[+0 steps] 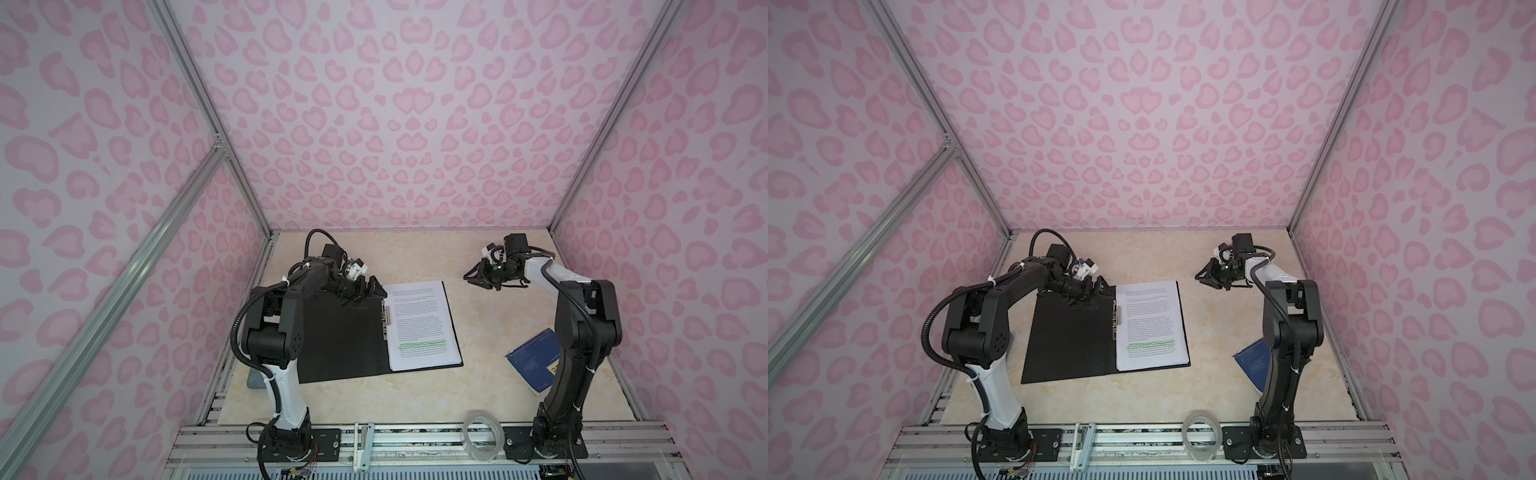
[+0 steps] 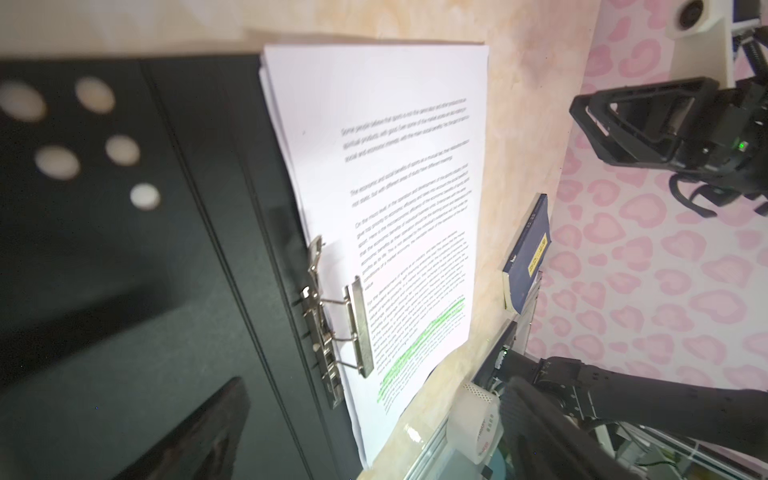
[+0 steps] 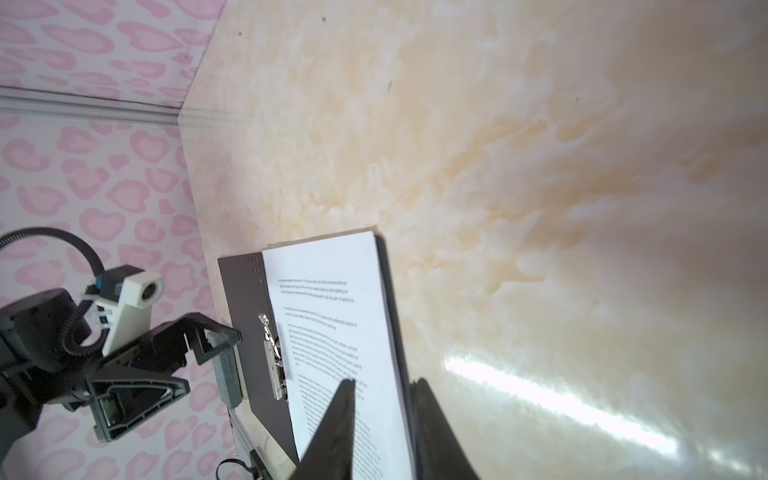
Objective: Put the files into the folder
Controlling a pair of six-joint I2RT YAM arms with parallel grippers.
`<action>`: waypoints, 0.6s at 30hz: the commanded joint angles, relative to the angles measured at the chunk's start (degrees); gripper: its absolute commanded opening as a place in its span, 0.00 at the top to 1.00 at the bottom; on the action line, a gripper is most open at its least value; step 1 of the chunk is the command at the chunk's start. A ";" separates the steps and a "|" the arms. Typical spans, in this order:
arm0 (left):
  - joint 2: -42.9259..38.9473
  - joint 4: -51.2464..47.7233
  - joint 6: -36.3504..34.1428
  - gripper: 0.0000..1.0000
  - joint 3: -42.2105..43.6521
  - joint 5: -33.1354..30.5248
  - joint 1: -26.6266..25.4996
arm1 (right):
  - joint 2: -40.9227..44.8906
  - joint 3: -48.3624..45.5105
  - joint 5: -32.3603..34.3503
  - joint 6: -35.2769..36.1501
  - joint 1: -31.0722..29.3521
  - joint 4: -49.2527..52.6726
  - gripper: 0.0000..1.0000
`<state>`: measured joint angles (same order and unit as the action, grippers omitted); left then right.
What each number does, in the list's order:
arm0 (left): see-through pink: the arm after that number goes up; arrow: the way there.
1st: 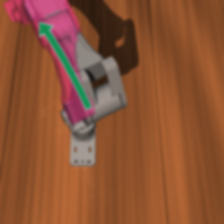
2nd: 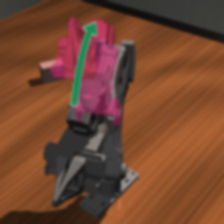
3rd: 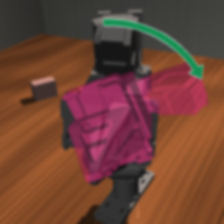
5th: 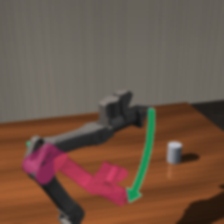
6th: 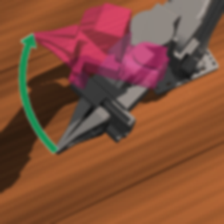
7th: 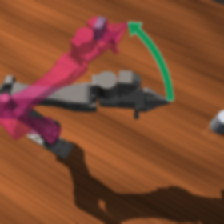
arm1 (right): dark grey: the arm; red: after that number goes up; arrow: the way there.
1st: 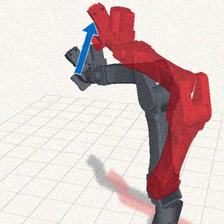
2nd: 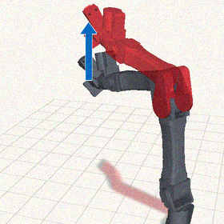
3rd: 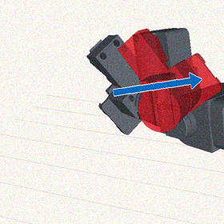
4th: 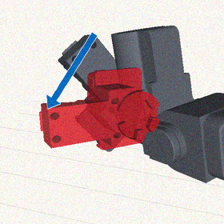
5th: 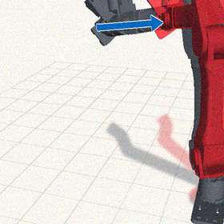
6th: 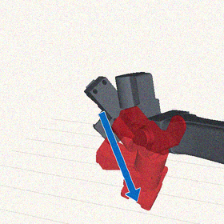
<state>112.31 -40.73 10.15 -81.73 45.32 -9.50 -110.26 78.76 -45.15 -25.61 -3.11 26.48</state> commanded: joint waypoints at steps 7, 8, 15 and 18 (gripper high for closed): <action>5.76 -6.35 -7.42 0.02 -7.63 -2.61 -1.01 | 26.65 -11.51 24.73 5.53 -13.70 5.69 0.72; 6.15 -6.45 -7.41 0.02 -7.65 -3.00 -1.05 | 28.92 -12.19 27.17 5.65 -15.48 6.02 0.71; 9.89 -6.82 -9.27 0.02 -11.89 -2.41 -1.47 | 46.63 -22.96 36.75 1.30 -21.93 -1.23 0.66; 10.35 -5.88 -8.54 0.02 -12.40 -1.39 -1.60 | 52.56 -27.86 38.42 0.47 -22.53 -5.12 0.64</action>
<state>122.17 -46.52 2.13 -93.45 42.48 -10.98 -60.42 53.43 -12.14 -23.42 -25.45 26.37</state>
